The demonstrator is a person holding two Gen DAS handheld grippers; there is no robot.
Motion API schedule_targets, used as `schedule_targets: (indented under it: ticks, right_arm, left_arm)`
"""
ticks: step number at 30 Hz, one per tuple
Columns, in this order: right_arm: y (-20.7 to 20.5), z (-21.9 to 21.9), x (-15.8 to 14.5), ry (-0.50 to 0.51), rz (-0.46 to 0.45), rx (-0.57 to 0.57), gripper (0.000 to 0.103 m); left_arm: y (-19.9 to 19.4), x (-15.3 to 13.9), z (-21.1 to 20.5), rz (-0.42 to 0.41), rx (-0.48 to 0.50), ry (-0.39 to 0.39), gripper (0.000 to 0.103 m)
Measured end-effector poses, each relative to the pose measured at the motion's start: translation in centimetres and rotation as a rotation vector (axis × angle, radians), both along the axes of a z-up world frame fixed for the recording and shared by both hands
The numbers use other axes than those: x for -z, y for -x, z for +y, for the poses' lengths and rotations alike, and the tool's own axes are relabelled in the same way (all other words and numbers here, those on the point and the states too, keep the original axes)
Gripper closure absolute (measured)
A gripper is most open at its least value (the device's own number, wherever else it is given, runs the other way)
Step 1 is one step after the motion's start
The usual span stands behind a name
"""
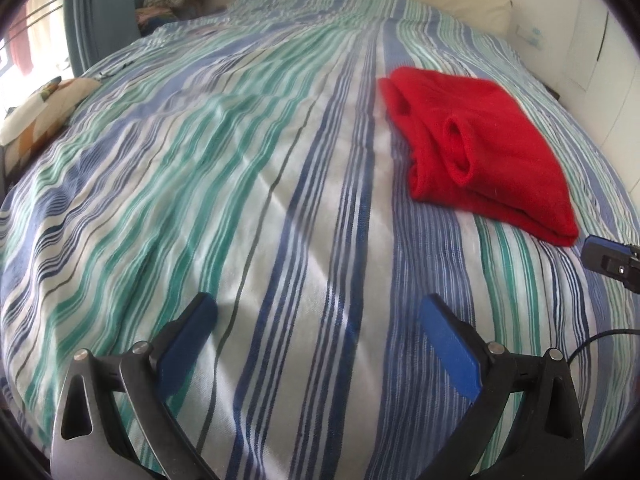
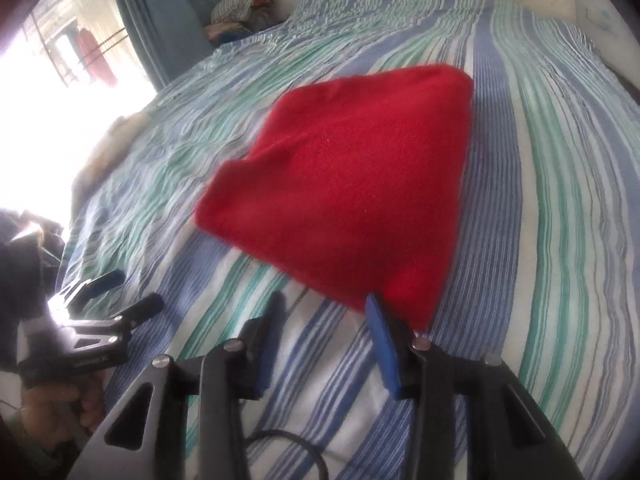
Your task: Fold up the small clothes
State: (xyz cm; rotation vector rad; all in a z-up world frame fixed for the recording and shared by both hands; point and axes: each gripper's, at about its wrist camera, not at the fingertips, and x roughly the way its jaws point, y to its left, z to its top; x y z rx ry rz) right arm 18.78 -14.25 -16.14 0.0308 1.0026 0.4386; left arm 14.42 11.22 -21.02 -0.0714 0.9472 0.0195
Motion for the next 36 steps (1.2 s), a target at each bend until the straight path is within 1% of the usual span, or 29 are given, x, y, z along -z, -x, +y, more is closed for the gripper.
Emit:
schedule_targets:
  ticks: [3, 7, 8, 9, 11, 13, 15, 16, 17, 18, 19, 20, 23, 27, 36]
  right_arm:
    - [3.3, -1.7, -1.0, 0.01, 0.001, 0.001, 0.06]
    - [8.1, -4.0, -1.1, 0.069, 0.084, 0.007, 0.06]
    - [9.3, -4.6, -1.3, 0.073, 0.091, 0.012, 0.059]
    - [10.3, -5.2, -1.5, 0.072, 0.091, 0.021, 0.056]
    - [11.8, -6.3, -1.7, 0.094, 0.07, 0.06, 0.039]
    - [11.9, -7.3, -1.1, 0.119, 0.019, 0.122, 0.03]
    - [11.1, -7.9, 0.6, 0.138, -0.037, 0.191, 0.03]
    - [10.6, -8.1, 1.8, 0.148, -0.038, 0.225, 0.029]
    - [10.1, -8.4, 3.2, 0.132, -0.016, 0.245, 0.026]
    - [10.0, -8.6, 4.2, 0.108, -0.014, 0.262, 0.023]
    - [10.3, -8.6, 4.5, 0.086, -0.05, 0.274, 0.016]
    - [10.5, -8.4, 4.7, 0.084, -0.078, 0.274, 0.012]
    - [10.7, -7.4, 4.9, 0.138, -0.106, 0.261, 0.009]
    - [10.1, -7.2, 5.2, 0.13, -0.092, 0.252, 0.007]
    - [10.1, -6.4, 5.5, 0.168, -0.098, 0.246, 0.005]
  left_arm:
    - [0.4, -0.6, -0.9, -0.02, 0.044, 0.034, 0.001]
    - [1.1, -1.0, -3.1, -0.026, 0.125, 0.017, 0.001]
    - [1.3, -0.9, -3.6, -0.021, 0.144, 0.01, 0.001]
    - [1.3, -0.8, -4.2, -0.015, 0.159, 0.004, 0.001]
    - [1.1, -0.1, -5.2, 0.008, 0.181, -0.016, 0.001]
    - [0.8, 1.0, -6.1, 0.044, 0.198, -0.05, 0.001]
    - [0.8, 1.9, -6.8, 0.044, 0.204, -0.098, 0.0]
    - [0.9, 2.1, -6.9, 0.031, 0.205, -0.109, 0.0]
    - [1.1, 2.2, -7.0, 0.02, 0.204, -0.114, 0.0]
    - [1.3, 2.1, -6.9, 0.013, 0.202, -0.112, 0.0]
    - [1.3, 2.1, -6.9, 0.01, 0.201, -0.11, 0.0]
    - [1.4, 2.1, -6.8, 0.01, 0.2, -0.107, 0.0]
    - [1.5, 2.3, -6.9, 0.005, 0.197, -0.107, 0.0]
    - [1.7, 2.4, -7.2, -0.006, 0.191, -0.124, 0.0]
    - [2.0, 2.5, -7.3, -0.028, 0.183, -0.133, 0.0]
